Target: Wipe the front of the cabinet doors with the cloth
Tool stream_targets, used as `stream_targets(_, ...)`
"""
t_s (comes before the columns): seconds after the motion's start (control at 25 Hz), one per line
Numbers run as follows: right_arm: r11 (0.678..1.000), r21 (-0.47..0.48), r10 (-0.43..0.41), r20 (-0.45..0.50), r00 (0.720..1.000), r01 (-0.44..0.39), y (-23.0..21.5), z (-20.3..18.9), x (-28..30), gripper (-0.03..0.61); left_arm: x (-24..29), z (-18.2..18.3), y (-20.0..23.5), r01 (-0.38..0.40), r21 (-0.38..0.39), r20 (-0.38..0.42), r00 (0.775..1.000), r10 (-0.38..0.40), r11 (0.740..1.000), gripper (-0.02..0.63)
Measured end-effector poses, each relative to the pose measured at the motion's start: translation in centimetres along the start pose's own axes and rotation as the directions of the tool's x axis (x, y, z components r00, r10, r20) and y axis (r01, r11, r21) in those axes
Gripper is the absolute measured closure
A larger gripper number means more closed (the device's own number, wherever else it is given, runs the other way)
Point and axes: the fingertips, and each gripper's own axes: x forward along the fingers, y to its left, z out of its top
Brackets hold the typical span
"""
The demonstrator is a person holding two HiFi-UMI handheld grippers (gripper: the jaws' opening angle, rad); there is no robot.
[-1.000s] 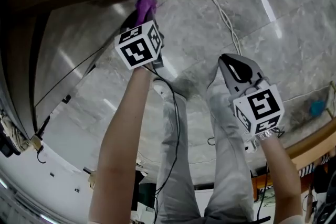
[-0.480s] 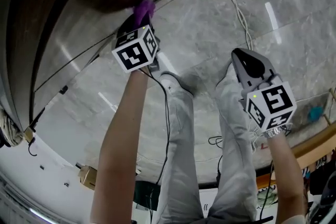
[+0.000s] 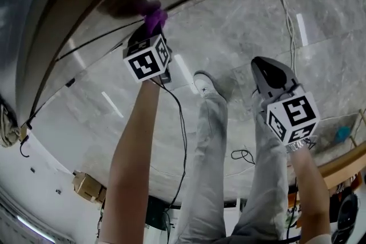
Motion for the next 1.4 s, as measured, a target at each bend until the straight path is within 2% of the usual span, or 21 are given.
stream_targets(0.28,0.999,-0.021,0.035,-0.031,0.999,-0.036,5.7,0.1,2.8,0.543,-1.4,-2.5,6.0,-0.020,-0.048,-0.031,0.999,0.019,0.999,0.497)
stream_targets(0.4,0.999,-0.008,0.039,-0.032,0.999,-0.039,6.2,0.1,3.1,0.543,-2.0,-3.8,6.2,-0.029,-0.059,-0.053,0.998,0.026,0.998,0.499)
stream_targets(0.56,0.999,0.009,0.051,-0.009,0.999,-0.051,6.2,0.5,3.1,0.543,-2.4,-5.1,4.6,-0.014,0.000,-0.082,0.997,0.014,1.000,0.499)
stream_targets(0.76,0.998,0.027,0.062,0.002,0.998,-0.062,3.7,0.0,1.2,0.543,-1.5,-4.6,-2.3,0.048,0.070,-0.093,0.995,-0.041,0.996,0.499)
stream_targets(0.96,0.998,0.051,0.042,-0.017,0.999,-0.041,-2.2,-2.2,-2.8,0.543,0.7,-1.6,-12.4,0.120,0.117,-0.080,0.991,-0.112,0.986,0.499)
stream_targets(1.16,0.991,0.119,-0.051,-0.014,0.999,0.052,-11.2,-4.5,-7.8,0.543,3.7,1.7,-21.9,0.186,0.150,-0.086,0.981,-0.174,0.971,0.499)
stream_targets(1.28,0.976,0.181,-0.124,0.005,0.992,0.121,-17.2,-6.2,-10.5,0.543,5.9,3.3,-26.5,0.194,0.175,-0.082,0.980,-0.182,0.965,0.499)
stream_targets(1.4,0.954,0.237,-0.189,0.009,0.982,0.181,-22.0,-8.2,-12.7,0.543,8.1,3.8,-30.3,0.194,0.162,-0.092,0.979,-0.181,0.967,0.499)
